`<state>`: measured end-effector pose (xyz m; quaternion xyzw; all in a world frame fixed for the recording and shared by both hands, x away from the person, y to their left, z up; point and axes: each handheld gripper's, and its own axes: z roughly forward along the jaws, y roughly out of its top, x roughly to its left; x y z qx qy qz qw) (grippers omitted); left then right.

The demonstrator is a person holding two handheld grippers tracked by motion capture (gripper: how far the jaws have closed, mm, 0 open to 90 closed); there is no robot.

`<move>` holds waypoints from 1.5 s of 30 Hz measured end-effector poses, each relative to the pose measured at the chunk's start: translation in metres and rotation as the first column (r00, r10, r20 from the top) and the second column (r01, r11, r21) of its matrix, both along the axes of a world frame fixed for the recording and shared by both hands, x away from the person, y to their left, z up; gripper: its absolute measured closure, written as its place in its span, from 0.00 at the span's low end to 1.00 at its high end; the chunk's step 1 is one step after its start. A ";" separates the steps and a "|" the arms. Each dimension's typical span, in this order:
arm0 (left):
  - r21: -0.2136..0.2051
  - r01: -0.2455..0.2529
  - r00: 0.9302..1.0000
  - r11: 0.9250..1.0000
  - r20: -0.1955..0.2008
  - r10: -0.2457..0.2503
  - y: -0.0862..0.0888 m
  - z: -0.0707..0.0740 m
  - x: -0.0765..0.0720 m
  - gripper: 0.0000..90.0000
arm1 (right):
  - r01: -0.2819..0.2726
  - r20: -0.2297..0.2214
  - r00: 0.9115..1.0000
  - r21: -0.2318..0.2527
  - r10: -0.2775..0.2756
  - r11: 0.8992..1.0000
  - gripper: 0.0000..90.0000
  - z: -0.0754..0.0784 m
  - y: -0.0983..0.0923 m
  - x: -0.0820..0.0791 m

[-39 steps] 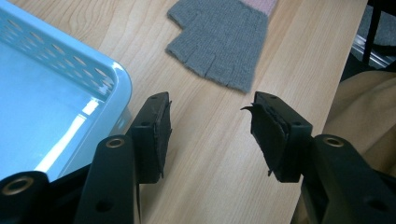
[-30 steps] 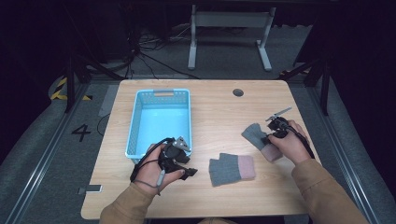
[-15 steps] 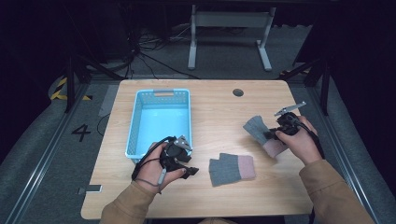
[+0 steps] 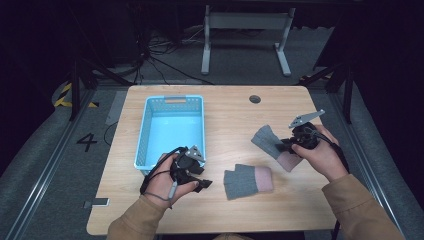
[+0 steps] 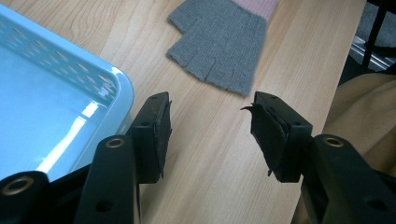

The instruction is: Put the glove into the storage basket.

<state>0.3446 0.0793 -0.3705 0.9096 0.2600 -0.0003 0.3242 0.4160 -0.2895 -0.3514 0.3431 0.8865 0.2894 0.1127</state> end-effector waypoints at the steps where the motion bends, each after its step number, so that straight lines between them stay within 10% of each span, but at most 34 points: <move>1: 0.002 0.003 1.000 1.000 0.000 -0.003 0.000 0.000 0.000 0.54 | -0.031 -0.002 1.000 0.000 0.031 1.000 0.84 0.001 0.006 -0.004; 12: 0.005 0.002 1.000 1.000 0.000 -0.002 0.001 -0.001 -0.002 0.54 | -0.175 -0.008 0.985 -0.003 0.175 0.985 0.84 -0.001 0.033 -0.021; 20: -0.022 0.033 0.999 0.999 0.000 -0.033 -0.001 0.000 -0.005 0.61 | -0.293 -0.049 0.955 -0.015 0.292 0.956 0.83 -0.022 0.052 -0.025; 32: -0.046 0.062 0.998 0.997 -0.024 -0.063 -0.005 -0.012 -0.004 0.68 | -0.361 -0.080 0.931 -0.039 0.357 0.932 0.83 -0.047 0.072 -0.030; 38: -0.023 0.088 0.996 0.996 -0.028 -0.088 -0.012 -0.020 -0.006 0.68 | -0.366 -0.087 0.929 -0.055 0.361 0.929 0.80 -0.056 0.075 -0.031; 45: 0.006 0.103 0.994 0.995 -0.043 -0.102 -0.019 -0.026 -0.007 0.70 | -0.311 0.013 0.950 -0.021 0.311 0.950 0.62 -0.054 0.066 -0.043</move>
